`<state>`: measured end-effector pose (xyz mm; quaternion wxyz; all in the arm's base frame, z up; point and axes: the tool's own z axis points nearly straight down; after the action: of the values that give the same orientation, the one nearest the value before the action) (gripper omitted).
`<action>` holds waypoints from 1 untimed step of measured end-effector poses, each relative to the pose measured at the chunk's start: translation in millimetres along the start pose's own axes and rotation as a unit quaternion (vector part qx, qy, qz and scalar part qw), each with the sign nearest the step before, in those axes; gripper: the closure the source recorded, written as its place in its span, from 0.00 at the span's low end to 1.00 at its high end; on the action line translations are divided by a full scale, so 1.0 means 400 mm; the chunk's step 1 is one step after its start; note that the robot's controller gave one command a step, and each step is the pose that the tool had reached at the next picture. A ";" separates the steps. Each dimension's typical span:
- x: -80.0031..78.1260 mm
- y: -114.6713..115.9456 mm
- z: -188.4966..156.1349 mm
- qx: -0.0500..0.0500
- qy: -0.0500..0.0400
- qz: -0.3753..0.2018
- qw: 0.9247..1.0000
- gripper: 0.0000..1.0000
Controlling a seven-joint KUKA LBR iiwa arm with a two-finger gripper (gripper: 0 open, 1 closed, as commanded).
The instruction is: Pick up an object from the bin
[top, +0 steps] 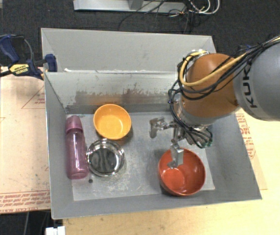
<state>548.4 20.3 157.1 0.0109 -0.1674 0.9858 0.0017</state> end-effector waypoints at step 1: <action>-0.107 -0.028 0.070 0.000 -0.002 0.074 0.997 0.00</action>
Offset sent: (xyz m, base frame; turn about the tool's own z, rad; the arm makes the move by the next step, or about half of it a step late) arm 0.0205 0.0167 -0.0230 0.0176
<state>593.2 24.1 130.0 0.0123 -0.0941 0.9955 0.0029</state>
